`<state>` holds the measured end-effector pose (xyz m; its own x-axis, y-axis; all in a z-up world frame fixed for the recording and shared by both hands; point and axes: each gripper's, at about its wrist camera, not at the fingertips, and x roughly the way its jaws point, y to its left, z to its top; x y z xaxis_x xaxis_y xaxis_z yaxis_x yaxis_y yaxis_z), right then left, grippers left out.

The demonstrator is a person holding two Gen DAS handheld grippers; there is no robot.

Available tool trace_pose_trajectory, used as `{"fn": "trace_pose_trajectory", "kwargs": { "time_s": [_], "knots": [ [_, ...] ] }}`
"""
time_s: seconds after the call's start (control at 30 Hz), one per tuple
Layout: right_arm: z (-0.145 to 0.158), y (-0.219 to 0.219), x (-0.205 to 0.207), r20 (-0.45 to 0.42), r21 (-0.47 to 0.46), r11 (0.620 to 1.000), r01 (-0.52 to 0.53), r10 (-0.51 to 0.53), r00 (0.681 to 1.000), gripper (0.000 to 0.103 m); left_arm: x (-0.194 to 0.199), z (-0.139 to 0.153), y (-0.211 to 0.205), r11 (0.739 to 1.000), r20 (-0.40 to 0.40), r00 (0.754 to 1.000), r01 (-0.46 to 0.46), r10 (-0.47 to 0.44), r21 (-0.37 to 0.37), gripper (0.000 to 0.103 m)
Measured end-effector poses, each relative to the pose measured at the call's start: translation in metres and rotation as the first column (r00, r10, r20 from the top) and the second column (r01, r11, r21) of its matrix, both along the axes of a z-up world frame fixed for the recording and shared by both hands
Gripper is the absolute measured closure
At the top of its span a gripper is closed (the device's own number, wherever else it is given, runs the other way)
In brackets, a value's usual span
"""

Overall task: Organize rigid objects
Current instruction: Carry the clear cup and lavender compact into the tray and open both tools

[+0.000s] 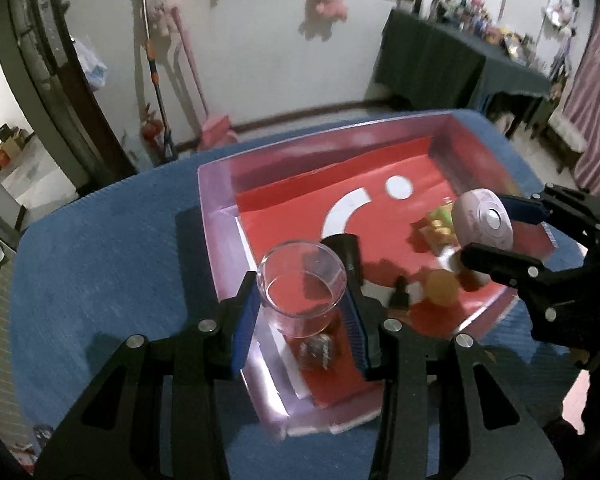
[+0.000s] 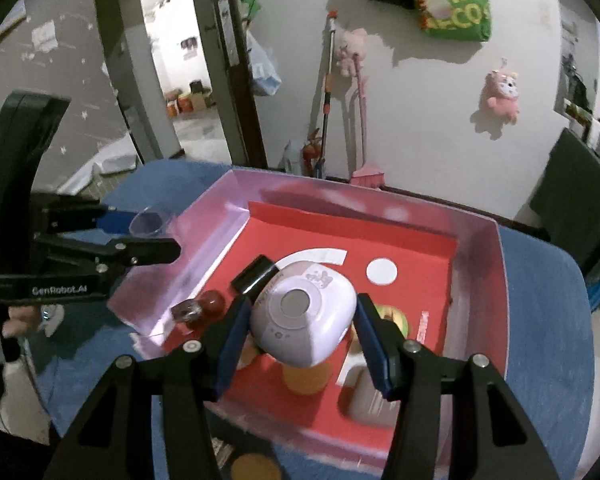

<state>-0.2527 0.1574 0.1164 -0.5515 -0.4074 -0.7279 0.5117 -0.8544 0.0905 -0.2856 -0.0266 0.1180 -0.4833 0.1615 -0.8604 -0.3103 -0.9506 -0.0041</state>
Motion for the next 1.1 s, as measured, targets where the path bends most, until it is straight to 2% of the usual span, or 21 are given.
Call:
{"fn": "trace_pose_trajectory", "kwargs": {
  "time_s": [0.3, 0.57, 0.8, 1.0, 1.1],
  "knots": [
    [-0.038, -0.016, -0.046, 0.136, 0.085, 0.995, -0.045, 0.033, 0.99, 0.047, -0.039, -0.039, 0.018, 0.994, 0.173, 0.985, 0.039, -0.022, -0.098, 0.065],
    [-0.058, -0.025, -0.062, 0.189, 0.161, 0.983, -0.083, 0.052, 0.981, 0.047, -0.052, -0.052, 0.018, 0.992, 0.201, 0.979, 0.033, -0.007, -0.123, 0.065],
    [-0.07, -0.038, -0.074, 0.233, 0.23, 0.966, -0.116, 0.061, 0.97, 0.047, -0.061, -0.049, 0.019, 0.989, 0.204, 0.979, 0.043, -0.014, -0.14, 0.065],
    [-0.074, -0.041, -0.08, 0.24, 0.241, 0.963, -0.121, 0.061, 0.969, 0.047, -0.056, -0.053, 0.028, 0.985, 0.209, 0.978, 0.057, -0.022, -0.163, 0.064],
    [-0.075, -0.041, -0.083, 0.239, 0.244, 0.962, -0.121, 0.061, 0.969, 0.047, -0.054, -0.054, 0.033, 0.978, 0.204, 0.979, 0.058, -0.016, -0.201, 0.064]
  ]
}}
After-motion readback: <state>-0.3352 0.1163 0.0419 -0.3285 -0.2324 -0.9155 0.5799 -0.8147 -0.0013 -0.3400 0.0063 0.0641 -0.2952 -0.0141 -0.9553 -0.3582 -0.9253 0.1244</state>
